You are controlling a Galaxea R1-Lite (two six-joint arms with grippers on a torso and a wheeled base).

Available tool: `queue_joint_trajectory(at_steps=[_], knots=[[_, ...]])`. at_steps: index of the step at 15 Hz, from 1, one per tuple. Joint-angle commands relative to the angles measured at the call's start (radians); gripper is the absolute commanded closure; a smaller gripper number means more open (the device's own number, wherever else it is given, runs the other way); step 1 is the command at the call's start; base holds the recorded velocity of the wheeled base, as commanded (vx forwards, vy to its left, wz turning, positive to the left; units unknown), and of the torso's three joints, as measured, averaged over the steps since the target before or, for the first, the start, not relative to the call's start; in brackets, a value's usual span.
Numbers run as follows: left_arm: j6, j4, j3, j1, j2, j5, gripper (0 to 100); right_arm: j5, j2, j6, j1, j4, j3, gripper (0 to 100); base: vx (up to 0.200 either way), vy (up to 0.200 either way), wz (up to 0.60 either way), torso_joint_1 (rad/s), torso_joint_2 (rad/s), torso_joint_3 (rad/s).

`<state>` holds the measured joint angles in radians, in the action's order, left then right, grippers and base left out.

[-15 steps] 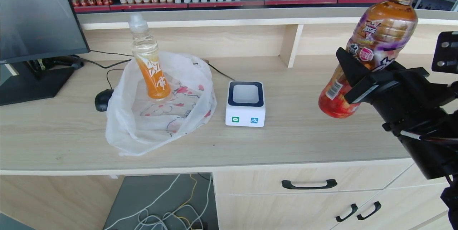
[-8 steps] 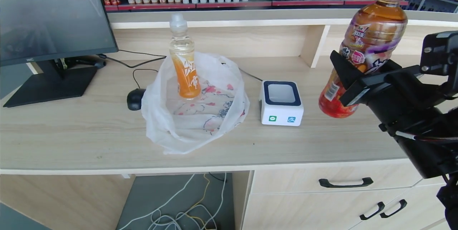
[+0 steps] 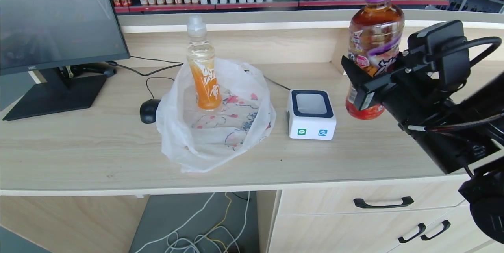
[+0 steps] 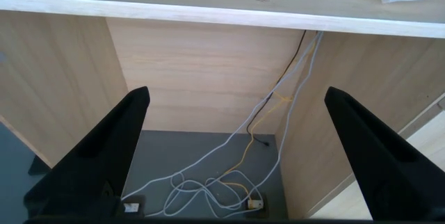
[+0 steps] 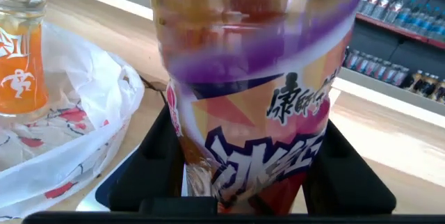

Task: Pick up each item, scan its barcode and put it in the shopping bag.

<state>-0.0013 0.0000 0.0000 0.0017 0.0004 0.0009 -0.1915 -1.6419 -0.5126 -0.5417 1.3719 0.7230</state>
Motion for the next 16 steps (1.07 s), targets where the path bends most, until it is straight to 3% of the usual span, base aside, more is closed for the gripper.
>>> queue_joint_trajectory(at_steps=[1, 6, 10, 16], knots=[[0.000, 0.000, 0.000, 0.000, 0.000, 0.001, 0, -0.002, -0.056, -0.072, -0.007, -0.027, 0.102, 100, 0.000, 0.000, 0.00, 0.000, 0.00, 0.000], [0.000, 0.000, 0.000, 0.000, 0.000, 0.001, 0, 0.003, -0.078, -0.305, -0.040, -0.030, 0.127, 100, 0.000, 0.000, 0.00, 0.000, 0.00, 0.000], [0.000, 0.000, 0.000, 0.000, 0.000, 0.001, 0, 0.015, -0.093, -0.403, -0.040, 0.001, 0.125, 100, 0.000, 0.000, 0.00, 0.000, 0.00, 0.000], [0.000, 0.000, 0.000, 0.000, 0.000, 0.001, 0, 0.208, -0.151, -0.535, -0.038, 0.033, 0.151, 100, 0.000, 0.000, 0.00, 0.000, 0.00, 0.000]])
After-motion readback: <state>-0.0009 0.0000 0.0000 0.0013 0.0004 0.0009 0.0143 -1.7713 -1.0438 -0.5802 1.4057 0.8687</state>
